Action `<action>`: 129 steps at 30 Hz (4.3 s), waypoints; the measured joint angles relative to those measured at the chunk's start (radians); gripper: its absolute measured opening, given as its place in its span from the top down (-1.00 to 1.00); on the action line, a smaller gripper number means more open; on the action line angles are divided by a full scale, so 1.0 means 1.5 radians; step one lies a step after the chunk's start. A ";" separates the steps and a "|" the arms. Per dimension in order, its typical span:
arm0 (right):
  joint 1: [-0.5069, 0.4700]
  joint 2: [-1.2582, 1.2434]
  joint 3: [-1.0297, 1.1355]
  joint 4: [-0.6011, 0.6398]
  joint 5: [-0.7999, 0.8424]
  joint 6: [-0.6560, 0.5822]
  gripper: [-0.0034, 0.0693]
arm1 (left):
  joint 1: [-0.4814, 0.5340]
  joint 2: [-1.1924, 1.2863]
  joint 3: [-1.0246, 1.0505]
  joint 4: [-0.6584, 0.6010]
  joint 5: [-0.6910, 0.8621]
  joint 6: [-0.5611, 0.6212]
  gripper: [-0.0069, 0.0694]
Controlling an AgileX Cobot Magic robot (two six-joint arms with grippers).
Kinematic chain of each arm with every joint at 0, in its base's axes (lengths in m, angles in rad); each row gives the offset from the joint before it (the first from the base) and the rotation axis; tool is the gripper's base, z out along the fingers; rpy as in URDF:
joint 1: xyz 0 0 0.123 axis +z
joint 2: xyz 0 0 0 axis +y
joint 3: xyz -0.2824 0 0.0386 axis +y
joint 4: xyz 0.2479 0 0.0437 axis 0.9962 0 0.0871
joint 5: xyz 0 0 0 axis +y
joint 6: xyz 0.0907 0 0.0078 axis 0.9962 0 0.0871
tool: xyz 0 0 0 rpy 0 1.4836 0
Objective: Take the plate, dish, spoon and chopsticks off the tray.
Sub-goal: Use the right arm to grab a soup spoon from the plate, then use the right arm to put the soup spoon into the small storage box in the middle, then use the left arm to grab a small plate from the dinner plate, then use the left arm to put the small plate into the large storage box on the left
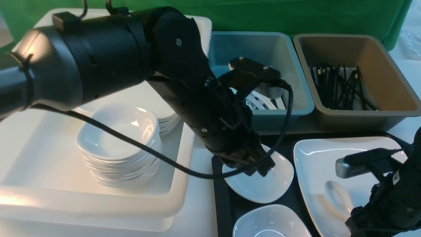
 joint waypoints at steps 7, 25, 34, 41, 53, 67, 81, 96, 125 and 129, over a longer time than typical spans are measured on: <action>0.000 0.020 0.001 0.000 -0.032 0.000 0.31 | -0.039 0.000 0.000 0.002 -0.029 0.028 0.81; 0.000 -0.036 -0.236 0.059 -0.001 0.003 0.52 | 0.019 -0.004 -0.062 0.068 -0.135 -0.022 0.81; 0.001 0.170 -0.582 0.177 -0.027 -0.050 0.52 | 0.115 -0.046 -0.103 0.057 -0.287 -0.070 0.81; 0.001 0.321 -0.730 0.184 -0.027 -0.045 0.46 | 0.121 -0.047 -0.105 0.048 -0.289 -0.071 0.81; 0.001 0.334 -0.770 0.178 0.054 -0.048 -0.04 | 0.119 -0.040 -0.106 0.034 -0.208 -0.071 0.81; 0.001 -0.045 -0.600 0.120 0.267 -0.089 0.82 | -0.056 0.072 -0.107 0.073 0.083 -0.093 0.81; 0.001 -0.432 -0.170 0.119 0.167 -0.090 0.84 | -0.089 0.213 -0.107 0.165 0.101 -0.134 0.27; 0.001 -0.486 -0.158 0.123 0.168 -0.086 0.84 | -0.089 0.289 -0.109 0.150 0.096 -0.137 -0.24; 0.001 -0.477 -0.267 0.236 0.176 -0.213 0.84 | -0.028 0.027 -0.189 0.085 0.156 -0.191 0.74; 0.001 -0.408 -0.326 0.334 0.225 -0.307 0.84 | 0.116 -0.036 -0.192 -0.001 0.157 -0.186 0.74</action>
